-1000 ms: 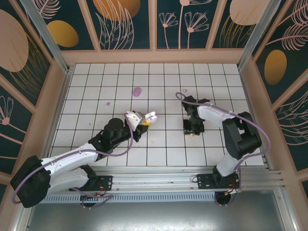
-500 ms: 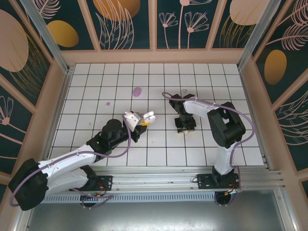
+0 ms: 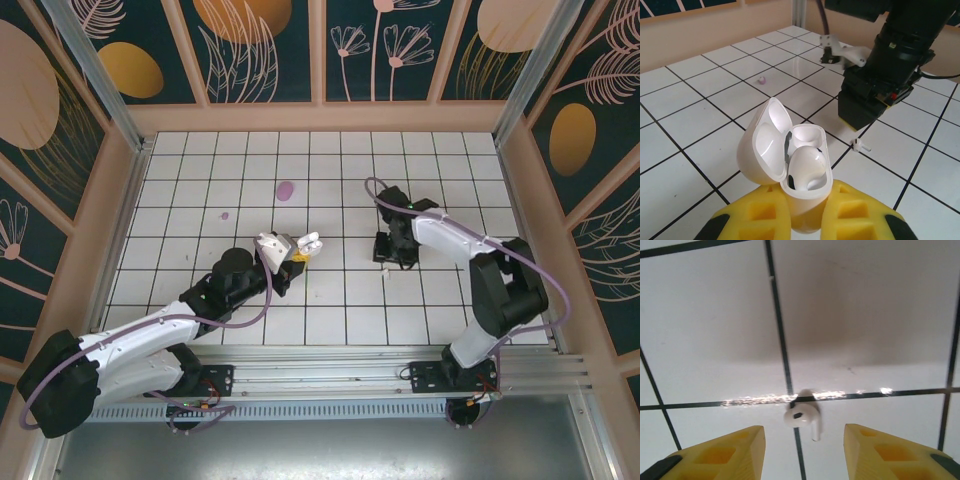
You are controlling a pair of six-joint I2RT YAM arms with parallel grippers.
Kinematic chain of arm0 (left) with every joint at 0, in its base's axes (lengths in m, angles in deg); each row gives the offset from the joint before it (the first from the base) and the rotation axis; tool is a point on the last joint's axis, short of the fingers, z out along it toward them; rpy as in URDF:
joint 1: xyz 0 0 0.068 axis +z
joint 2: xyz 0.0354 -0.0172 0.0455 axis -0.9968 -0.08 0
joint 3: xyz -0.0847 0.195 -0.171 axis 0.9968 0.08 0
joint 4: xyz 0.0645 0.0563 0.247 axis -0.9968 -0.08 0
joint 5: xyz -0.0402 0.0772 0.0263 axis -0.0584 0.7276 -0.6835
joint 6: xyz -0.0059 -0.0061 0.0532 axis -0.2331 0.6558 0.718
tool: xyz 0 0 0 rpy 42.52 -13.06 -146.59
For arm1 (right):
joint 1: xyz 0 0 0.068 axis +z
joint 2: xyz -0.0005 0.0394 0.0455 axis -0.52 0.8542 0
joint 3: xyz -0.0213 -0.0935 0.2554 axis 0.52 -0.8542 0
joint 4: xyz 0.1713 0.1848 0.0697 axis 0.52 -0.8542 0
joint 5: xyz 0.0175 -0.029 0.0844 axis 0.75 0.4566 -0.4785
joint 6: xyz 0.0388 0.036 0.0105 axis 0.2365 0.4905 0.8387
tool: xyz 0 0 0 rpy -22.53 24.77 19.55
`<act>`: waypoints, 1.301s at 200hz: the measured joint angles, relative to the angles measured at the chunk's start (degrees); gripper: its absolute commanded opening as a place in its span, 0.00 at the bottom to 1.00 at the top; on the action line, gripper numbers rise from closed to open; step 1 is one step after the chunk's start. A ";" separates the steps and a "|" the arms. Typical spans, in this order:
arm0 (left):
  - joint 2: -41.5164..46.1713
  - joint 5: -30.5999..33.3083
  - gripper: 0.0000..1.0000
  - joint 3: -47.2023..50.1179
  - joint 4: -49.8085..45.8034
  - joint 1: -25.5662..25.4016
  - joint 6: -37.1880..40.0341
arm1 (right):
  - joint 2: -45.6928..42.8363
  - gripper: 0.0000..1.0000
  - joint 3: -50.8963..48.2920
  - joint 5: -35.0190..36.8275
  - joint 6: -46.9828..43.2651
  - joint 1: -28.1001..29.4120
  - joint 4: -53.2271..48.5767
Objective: Insert wireless bluetooth earbuds into charging case
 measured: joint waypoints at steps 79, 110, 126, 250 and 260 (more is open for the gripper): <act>-2.01 -0.42 0.01 -0.26 0.00 0.00 0.09 | -0.92 0.47 -4.00 1.16 -4.79 1.46 1.49; -2.23 -0.61 0.01 -0.55 -0.09 0.00 0.07 | 0.00 0.47 -4.31 0.90 -5.92 1.49 2.75; -2.23 -0.61 0.01 -0.61 -0.17 0.00 0.07 | 0.87 0.47 -4.31 0.66 -6.10 1.55 3.32; -2.67 -0.61 0.02 -0.79 -0.35 0.00 0.07 | 4.57 0.41 -4.22 -0.17 -7.56 2.67 3.98; -2.80 -0.63 0.02 -0.79 -0.35 0.00 0.07 | 4.72 0.41 -3.96 -0.15 -7.56 2.67 4.00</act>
